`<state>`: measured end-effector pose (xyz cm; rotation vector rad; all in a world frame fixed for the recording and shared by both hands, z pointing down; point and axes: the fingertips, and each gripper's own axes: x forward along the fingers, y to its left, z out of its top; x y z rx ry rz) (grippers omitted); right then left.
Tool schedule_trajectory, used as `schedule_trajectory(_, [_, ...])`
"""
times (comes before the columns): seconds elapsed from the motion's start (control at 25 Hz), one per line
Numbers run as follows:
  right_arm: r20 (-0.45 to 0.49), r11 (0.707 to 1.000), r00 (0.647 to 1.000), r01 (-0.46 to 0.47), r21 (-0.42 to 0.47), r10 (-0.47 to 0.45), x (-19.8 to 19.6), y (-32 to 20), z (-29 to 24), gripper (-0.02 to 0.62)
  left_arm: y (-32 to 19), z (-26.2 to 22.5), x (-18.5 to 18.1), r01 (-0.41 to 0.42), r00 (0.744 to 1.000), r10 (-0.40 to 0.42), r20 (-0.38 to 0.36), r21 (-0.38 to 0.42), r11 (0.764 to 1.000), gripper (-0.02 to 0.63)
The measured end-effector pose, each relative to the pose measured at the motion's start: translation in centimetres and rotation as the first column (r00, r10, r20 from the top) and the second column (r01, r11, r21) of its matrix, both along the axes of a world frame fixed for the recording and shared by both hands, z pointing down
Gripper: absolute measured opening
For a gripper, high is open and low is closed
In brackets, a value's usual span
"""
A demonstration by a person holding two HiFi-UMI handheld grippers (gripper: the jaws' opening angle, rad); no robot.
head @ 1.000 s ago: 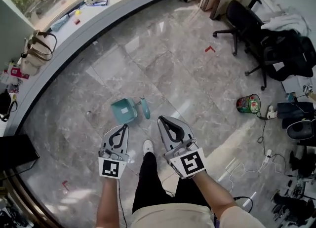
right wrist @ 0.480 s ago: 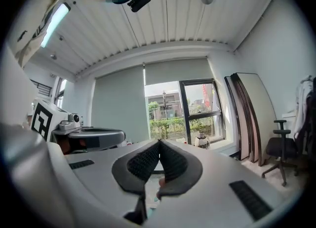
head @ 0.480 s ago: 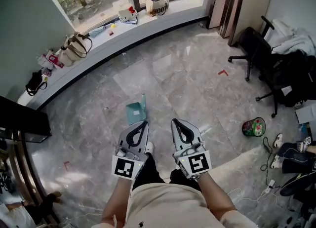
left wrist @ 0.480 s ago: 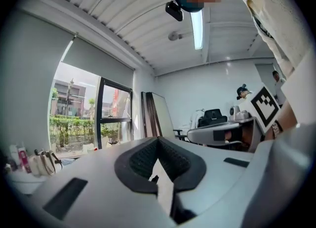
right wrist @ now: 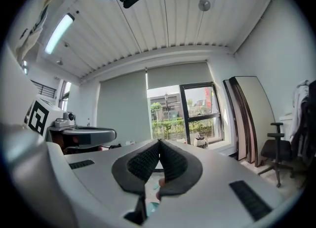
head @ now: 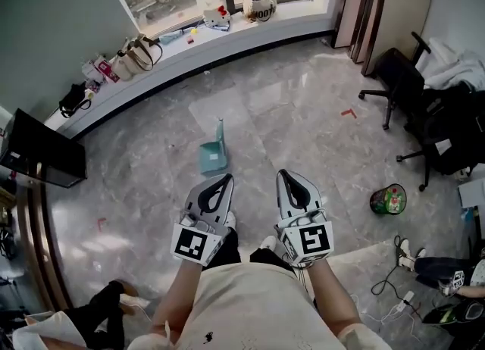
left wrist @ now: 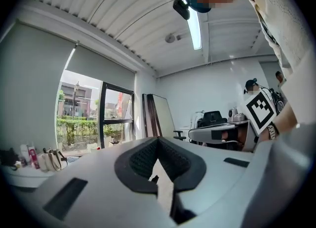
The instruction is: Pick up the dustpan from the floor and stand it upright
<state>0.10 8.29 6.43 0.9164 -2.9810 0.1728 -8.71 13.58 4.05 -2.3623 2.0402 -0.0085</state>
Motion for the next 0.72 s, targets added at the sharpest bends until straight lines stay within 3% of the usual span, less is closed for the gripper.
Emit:
schedule_trajectory(0.2, [-0.002, 1.0, 1.0, -0.026, -0.008, 0.026, 1.1, 2.0, -0.3, 0.018, 2.9, 1.1, -0.7, 0.031, 0.999, -0.029, 0.032, -0.062, 0.998, 0.011])
schedule_trajectory(0.4, [-0.044, 0.999, 0.998, -0.047, 0.013, 0.048, 0.0, 3.9, 0.2, 0.018, 4.2, 2.1, -1.6, -0.012, 1.0, 0.012, 0.014, -0.057, 0.998, 0.011])
schedule_trajectory(0.6, [-0.065, 0.997, 0.995, -0.073, -0.002, 0.073, -2.8, 5.7, 1.3, 0.018, 6.0, 3.3, -3.7, -0.06, 0.998, 0.061, 0.012, -0.056, 0.997, 0.011])
schedule_trajectory(0.72, [-0.059, 0.996, 0.995, -0.084, -0.007, 0.084, -5.7, 6.6, 1.8, 0.018, 6.7, 3.7, -6.2, -0.06, 0.998, 0.058, -0.036, -0.044, 0.997, 0.011])
